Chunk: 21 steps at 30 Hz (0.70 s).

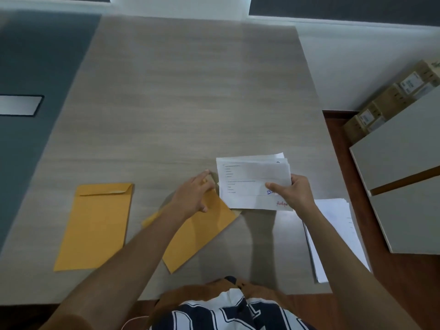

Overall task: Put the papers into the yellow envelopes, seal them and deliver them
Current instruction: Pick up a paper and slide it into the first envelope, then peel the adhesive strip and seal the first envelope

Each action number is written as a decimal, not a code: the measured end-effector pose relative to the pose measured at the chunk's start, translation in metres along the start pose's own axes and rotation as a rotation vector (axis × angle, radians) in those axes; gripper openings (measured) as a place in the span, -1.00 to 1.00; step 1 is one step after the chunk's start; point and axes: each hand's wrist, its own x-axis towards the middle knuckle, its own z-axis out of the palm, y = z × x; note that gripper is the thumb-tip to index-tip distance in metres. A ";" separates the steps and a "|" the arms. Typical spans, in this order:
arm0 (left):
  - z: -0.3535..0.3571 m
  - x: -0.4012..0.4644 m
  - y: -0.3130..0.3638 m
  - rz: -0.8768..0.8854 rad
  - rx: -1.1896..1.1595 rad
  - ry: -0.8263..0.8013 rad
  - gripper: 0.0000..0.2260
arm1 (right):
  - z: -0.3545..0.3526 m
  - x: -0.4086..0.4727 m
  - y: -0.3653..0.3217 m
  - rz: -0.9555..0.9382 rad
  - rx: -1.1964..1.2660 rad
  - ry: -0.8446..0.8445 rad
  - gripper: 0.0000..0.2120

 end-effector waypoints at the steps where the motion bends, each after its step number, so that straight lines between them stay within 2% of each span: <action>1: 0.001 0.000 0.000 -0.004 -0.001 0.003 -0.34 | -0.001 0.001 -0.001 0.006 -0.028 -0.025 -0.83; 11: 0.009 0.000 0.001 -0.033 -0.022 0.033 -0.27 | 0.000 0.020 -0.009 0.104 -0.080 -0.273 -0.75; 17: 0.010 -0.001 0.001 0.000 -0.045 0.021 -0.26 | 0.019 0.028 -0.009 0.163 -0.104 -0.322 -0.74; 19: 0.010 -0.003 0.002 -0.026 -0.066 0.018 -0.20 | 0.022 0.028 -0.006 0.159 -0.111 -0.316 -0.74; 21: 0.012 -0.009 0.007 -0.097 -0.100 0.004 -0.05 | 0.024 0.026 -0.002 0.150 -0.119 -0.289 -0.76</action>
